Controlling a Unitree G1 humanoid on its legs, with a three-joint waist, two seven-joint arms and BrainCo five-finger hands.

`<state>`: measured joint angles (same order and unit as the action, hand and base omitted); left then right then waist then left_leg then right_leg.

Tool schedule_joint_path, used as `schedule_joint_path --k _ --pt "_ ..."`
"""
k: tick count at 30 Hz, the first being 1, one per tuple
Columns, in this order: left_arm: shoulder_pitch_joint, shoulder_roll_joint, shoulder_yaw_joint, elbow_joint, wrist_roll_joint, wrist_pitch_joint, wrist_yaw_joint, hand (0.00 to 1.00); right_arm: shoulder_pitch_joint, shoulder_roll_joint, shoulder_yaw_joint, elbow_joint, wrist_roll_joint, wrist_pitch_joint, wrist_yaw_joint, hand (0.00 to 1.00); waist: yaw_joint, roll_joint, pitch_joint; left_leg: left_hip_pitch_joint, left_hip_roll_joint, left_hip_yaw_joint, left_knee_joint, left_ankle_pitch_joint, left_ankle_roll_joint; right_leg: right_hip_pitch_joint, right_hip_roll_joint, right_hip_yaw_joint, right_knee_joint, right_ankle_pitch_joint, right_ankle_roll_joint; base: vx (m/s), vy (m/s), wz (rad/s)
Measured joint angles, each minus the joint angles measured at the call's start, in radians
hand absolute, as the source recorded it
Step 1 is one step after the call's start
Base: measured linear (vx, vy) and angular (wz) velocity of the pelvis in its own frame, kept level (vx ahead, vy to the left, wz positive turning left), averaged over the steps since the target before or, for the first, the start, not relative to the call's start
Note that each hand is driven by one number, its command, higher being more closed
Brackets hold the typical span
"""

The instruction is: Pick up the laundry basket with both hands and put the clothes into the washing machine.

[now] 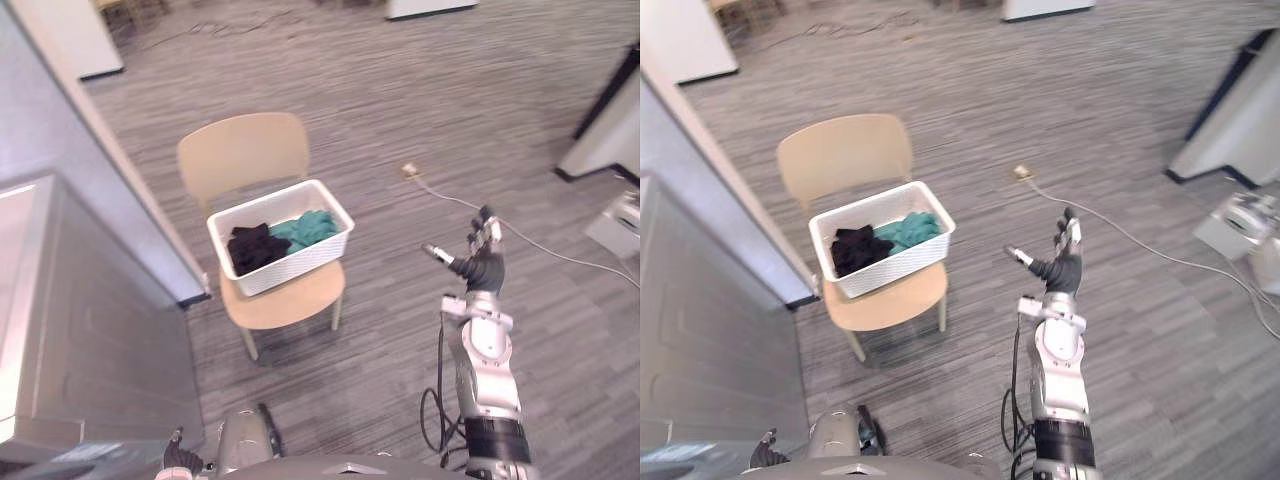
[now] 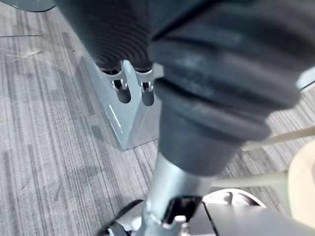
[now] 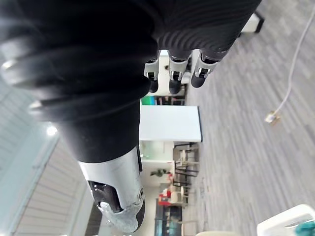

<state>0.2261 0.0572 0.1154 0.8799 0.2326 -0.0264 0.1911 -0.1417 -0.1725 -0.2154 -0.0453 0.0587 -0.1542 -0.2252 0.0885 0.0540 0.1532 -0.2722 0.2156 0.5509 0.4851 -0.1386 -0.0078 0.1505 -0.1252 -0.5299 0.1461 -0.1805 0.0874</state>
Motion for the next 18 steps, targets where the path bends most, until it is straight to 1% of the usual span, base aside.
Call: schedule_joint_path --k 1,2,3,4,5,6,7,8,9,10,11,12,13,14,15,16,17,18 --pt "0.002 -0.001 -0.005 0.001 0.004 0.0 -0.002 0.0 -0.028 -0.009 0.001 0.007 -0.017 0.001 -0.007 0.0 0.004 0.013 -0.003 0.013 0.001 0.005 -0.049 0.028 0.018 0.006 0.007 -0.001 0.006 -0.015 0.026 0.19 0.172 0.59" --pt "-0.01 0.003 -0.005 0.005 0.01 0.0 0.001 0.0 -0.072 -0.003 0.006 0.033 -0.067 0.013 -0.025 0.0 0.009 -0.012 0.0 0.023 -0.036 -0.001 -0.055 0.0 0.089 0.007 -0.019 0.001 0.037 -0.047 0.041 0.2 0.185 0.41" --pt "-0.01 0.03 -0.005 0.005 0.016 0.0 -0.004 0.0 -0.087 0.003 0.028 0.035 -0.101 0.026 -0.029 0.0 0.019 -0.054 -0.01 0.034 -0.086 -0.006 -0.073 -0.024 0.088 -0.003 -0.067 -0.003 0.078 -0.077 0.056 0.21 0.179 0.44" --pt "-0.007 0.036 -0.008 0.004 0.016 0.0 -0.011 0.0 -0.091 0.004 0.037 0.036 -0.109 0.028 -0.029 0.0 0.021 -0.068 -0.017 0.04 -0.108 -0.008 -0.08 -0.037 0.089 -0.004 -0.086 -0.002 0.109 -0.084 0.068 0.2 0.145 0.44" --pt "-0.006 0.03 -0.01 0.005 0.017 0.001 -0.019 0.0 -0.109 0.001 0.048 0.049 -0.129 0.031 -0.025 0.0 0.018 -0.069 -0.017 0.06 -0.136 -0.018 -0.084 -0.054 0.1 -0.017 -0.129 0.018 0.206 -0.09 0.077 0.23 0.146 0.4" --pt "-0.005 0.021 -0.011 0.005 0.018 0.005 -0.021 0.0 -0.126 0.002 0.055 0.077 -0.147 0.036 -0.024 0.0 0.016 -0.063 -0.015 0.077 -0.147 -0.03 -0.08 -0.071 0.105 -0.063 -0.164 0.053 0.344 -0.088 0.077 0.32 0.203 0.66" --pt "-0.006 0.027 -0.016 0.005 0.018 0.006 -0.02 0.0 -0.133 0.0 0.073 0.12 -0.174 0.059 -0.012 0.0 0.013 -0.066 -0.015 0.103 -0.16 -0.053 -0.071 -0.085 0.115 -0.133 -0.197 0.118 0.577 -0.066 0.087 0.31 0.188 0.63" --pt "-0.003 0.035 -0.026 0.005 0.018 0.007 -0.02 0.0 -0.134 0.0 0.086 0.137 -0.185 0.067 -0.005 0.0 0.013 -0.069 -0.015 0.111 -0.16 -0.059 -0.067 -0.088 0.119 -0.161 -0.201 0.133 0.666 -0.061 0.086 0.29 0.131 0.69" --pt "-0.004 0.046 -0.042 0.005 0.016 0.007 -0.02 0.0 -0.138 -0.001 0.115 0.159 -0.188 0.082 0.009 0.0 0.013 -0.072 -0.014 0.132 -0.164 -0.076 -0.072 -0.089 0.12 -0.213 -0.204 0.152 0.782 -0.062 0.071 0.21 0.055 0.54" --pt "-0.009 0.044 -0.044 -0.003 0.014 0.006 -0.016 0.0 -0.147 -0.002 0.144 0.186 -0.214 0.093 0.038 0.0 0.014 -0.073 -0.014 0.157 -0.173 -0.096 -0.097 -0.087 0.12 -0.257 -0.196 0.141 0.803 -0.085 0.029 0.21 0.051 0.46" --pt "-0.011 0.044 -0.045 -0.006 0.014 0.006 -0.015 0.0 -0.149 -0.005 0.153 0.191 -0.223 0.094 0.049 0.0 0.015 -0.073 -0.013 0.166 -0.175 -0.101 -0.107 -0.086 0.121 -0.268 -0.193 0.133 0.775 -0.096 0.014 0.14 0.023 0.36" --pt "-0.012 0.044 -0.046 -0.006 0.013 0.006 -0.015 0.0 -0.147 -0.013 0.169 0.191 -0.224 0.093 0.06 0.0 0.013 -0.072 -0.013 0.169 -0.176 -0.117 -0.114 -0.084 0.118 -0.284 -0.181 0.131 0.705 -0.111 -0.002 0.09 -0.003 0.25" --pt "-0.02 0.045 -0.047 -0.006 0.014 0.006 -0.015 0.0 -0.146 -0.023 0.176 0.191 -0.224 0.093 0.076 0.0 0.01 -0.073 -0.014 0.168 -0.182 -0.133 -0.124 -0.08 0.113 -0.297 -0.176 0.133 0.647 -0.121 -0.009 0.06 -0.037 0.5" --pt "-0.042 0.045 -0.051 -0.006 0.015 0.005 -0.015 0.0 -0.139 -0.053 0.18 0.19 -0.224 0.093 0.099 0.0 -0.001 -0.073 -0.013 0.162 -0.191 -0.166 -0.143 -0.066 0.108 -0.326 -0.163 0.162 0.52 -0.123 -0.013 0.07 -0.093 0.87" --pt "-0.069 0.051 -0.072 -0.006 0.017 0.003 -0.017 0.0 -0.118 -0.092 0.175 0.181 -0.224 0.094 0.119 0.0 -0.02 -0.074 -0.014 0.145 -0.204 -0.211 -0.162 -0.047 0.103 -0.357 -0.146 0.236 0.396 -0.113 -0.008 0.05 -0.084 1.07" --pt "-0.084 0.058 -0.087 -0.006 0.019 0.001 -0.019 0.0 -0.099 -0.111 0.171 0.172 -0.225 0.093 0.123 0.0 -0.029 -0.077 -0.013 0.137 -0.211 -0.23 -0.168 -0.04 0.101 -0.363 -0.14 0.275 0.344 -0.098 0.0 0.06 -0.163 1.37" --pt "-0.109 0.074 -0.106 -0.007 0.03 -0.012 -0.028 0.0 -0.061 -0.137 0.159 0.166 -0.251 0.094 0.14 0.0 -0.041 -0.094 -0.004 0.131 -0.234 -0.282 -0.173 -0.028 0.091 -0.358 -0.142 0.325 0.257 -0.044 0.018 0.06 -0.219 1.29" --pt "-0.13 0.092 -0.124 -0.014 0.052 -0.022 -0.032 0.0 -0.029 -0.148 0.153 0.164 -0.263 0.095 0.164 0.0 -0.039 -0.125 0.011 0.122 -0.249 -0.315 -0.158 -0.028 0.081 -0.348 -0.153 0.328 0.2 0.032 0.022 0.04 -0.286 1.2"
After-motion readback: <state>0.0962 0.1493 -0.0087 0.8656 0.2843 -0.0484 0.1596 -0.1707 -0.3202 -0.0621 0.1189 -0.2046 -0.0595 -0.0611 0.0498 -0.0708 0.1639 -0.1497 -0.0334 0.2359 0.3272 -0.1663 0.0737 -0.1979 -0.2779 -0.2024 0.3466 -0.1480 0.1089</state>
